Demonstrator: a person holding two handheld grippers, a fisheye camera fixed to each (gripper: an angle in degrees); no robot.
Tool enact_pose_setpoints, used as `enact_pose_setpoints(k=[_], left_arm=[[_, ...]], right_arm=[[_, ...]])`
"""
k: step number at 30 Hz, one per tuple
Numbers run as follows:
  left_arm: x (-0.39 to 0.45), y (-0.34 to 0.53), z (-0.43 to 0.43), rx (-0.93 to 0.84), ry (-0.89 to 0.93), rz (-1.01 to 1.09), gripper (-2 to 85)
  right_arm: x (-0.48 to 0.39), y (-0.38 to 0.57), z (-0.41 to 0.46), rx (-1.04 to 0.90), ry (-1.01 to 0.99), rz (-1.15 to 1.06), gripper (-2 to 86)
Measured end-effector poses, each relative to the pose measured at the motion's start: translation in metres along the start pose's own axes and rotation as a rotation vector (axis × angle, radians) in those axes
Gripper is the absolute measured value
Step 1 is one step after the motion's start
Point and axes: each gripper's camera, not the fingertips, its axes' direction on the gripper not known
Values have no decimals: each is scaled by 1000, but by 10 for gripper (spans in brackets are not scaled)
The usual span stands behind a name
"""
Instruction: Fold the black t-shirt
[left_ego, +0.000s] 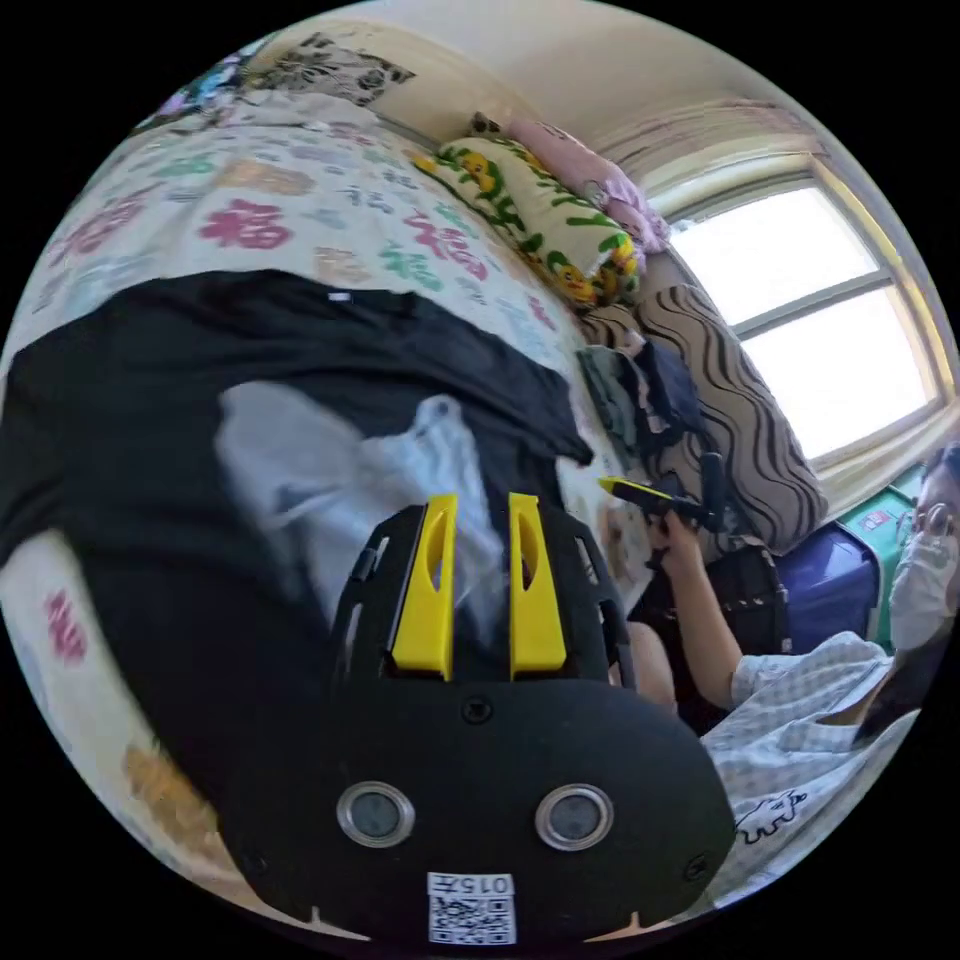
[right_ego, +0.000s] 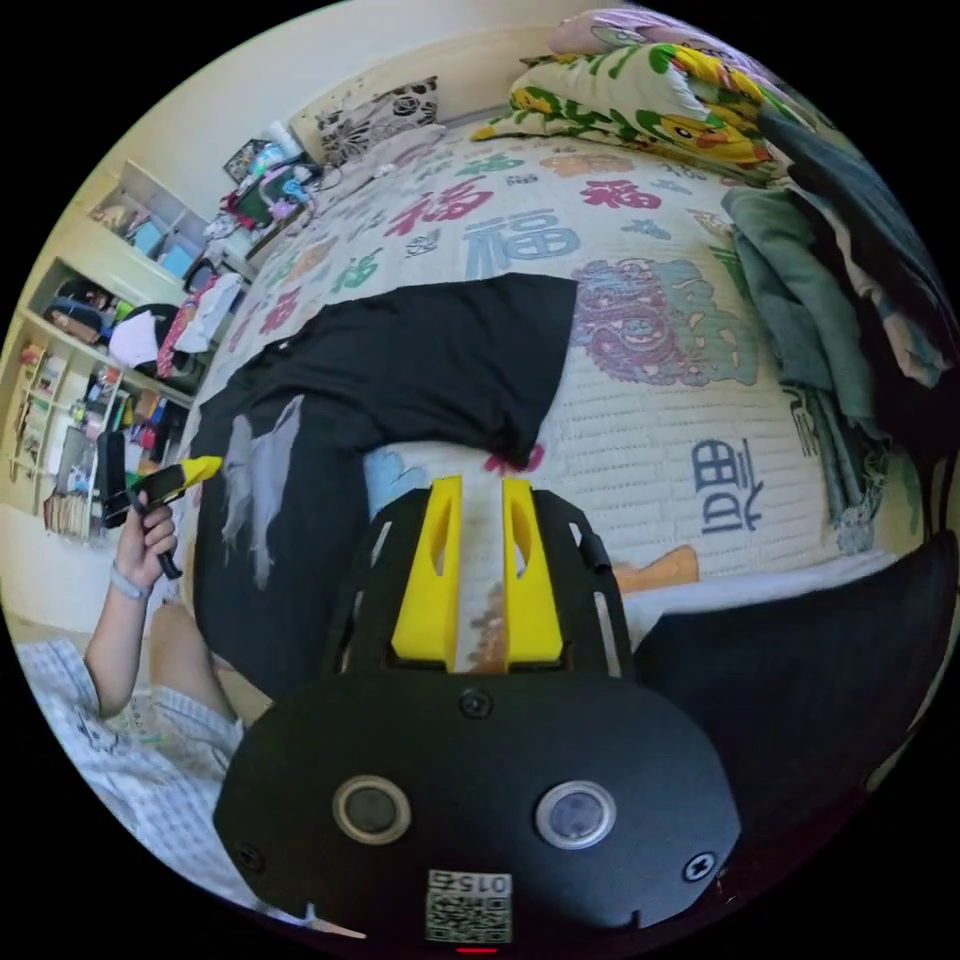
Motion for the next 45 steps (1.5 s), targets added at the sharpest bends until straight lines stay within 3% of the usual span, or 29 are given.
enact_pose_setpoints(k=[5, 11, 14, 16, 25, 37, 45], left_arm=[[-72, 140, -123, -69, -282, -246, 91], [-119, 237, -116, -272, -146, -370, 92], [-121, 253, -98, -310, -191, -351, 80], [-120, 260, -104, -303, -230, -330, 50], [-126, 309, -159, -218, -172, -332, -5], [-143, 336, -184, -276, -197, -363, -6], [-141, 344, -221, -152, -177, -368, 12]], right_arm=[[-41, 68, 19, -187, -78, -97, 86], [-62, 108, 39, -289, -148, -19, 90], [-74, 92, 62, -396, -201, 3, 87], [-85, 83, 72, -444, -70, 3, 53], [-127, 87, 75, -489, 20, -62, 3], [-163, 104, 91, -529, 111, -37, 2], [-181, 132, 83, -457, 42, -16, 45]])
